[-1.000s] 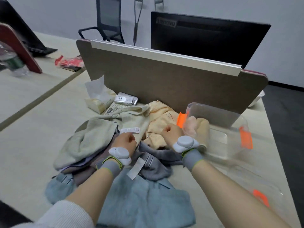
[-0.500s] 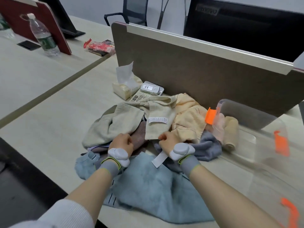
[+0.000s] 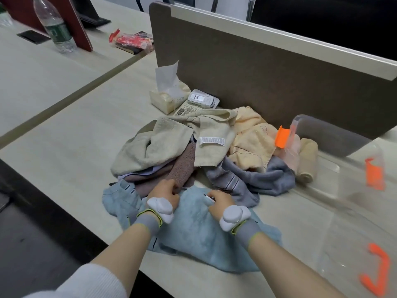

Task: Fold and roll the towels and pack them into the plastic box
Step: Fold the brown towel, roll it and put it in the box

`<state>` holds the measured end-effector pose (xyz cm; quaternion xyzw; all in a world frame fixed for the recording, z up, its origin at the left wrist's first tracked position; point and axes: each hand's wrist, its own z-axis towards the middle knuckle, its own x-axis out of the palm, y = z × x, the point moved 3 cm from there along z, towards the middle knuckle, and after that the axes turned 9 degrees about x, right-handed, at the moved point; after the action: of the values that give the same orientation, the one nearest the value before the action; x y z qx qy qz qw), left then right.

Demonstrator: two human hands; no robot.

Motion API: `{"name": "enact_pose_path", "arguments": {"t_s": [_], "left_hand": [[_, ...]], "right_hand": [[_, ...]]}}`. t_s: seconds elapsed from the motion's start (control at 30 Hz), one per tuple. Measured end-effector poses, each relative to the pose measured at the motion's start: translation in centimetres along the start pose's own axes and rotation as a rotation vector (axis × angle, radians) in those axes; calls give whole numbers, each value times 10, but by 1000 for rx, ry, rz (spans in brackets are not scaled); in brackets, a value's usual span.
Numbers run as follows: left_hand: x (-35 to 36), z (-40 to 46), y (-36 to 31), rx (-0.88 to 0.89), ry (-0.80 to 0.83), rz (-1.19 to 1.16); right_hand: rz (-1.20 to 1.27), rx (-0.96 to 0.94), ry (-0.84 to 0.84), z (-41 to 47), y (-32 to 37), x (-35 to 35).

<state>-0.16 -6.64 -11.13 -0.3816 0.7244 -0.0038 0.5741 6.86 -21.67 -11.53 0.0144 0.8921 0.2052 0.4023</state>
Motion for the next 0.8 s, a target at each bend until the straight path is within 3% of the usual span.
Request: {"name": "enact_pose_path", "arguments": {"t_s": [0.17,0.37,0.57,0.8], "left_hand": [[-10,6,-6,-51,-164,134],[-12,16,-20,-54,-36,159],[-46,14,-62,102,-211,-278],[-84,18,-101,213,-368,-515]], "right_hand": [[62,55,-87,-5,-1,-14],[132,58,-160,-12,-5,-46],[232,-52,-161,-13,19,-59],[455,-132,-217,-15,35,-90]]}}
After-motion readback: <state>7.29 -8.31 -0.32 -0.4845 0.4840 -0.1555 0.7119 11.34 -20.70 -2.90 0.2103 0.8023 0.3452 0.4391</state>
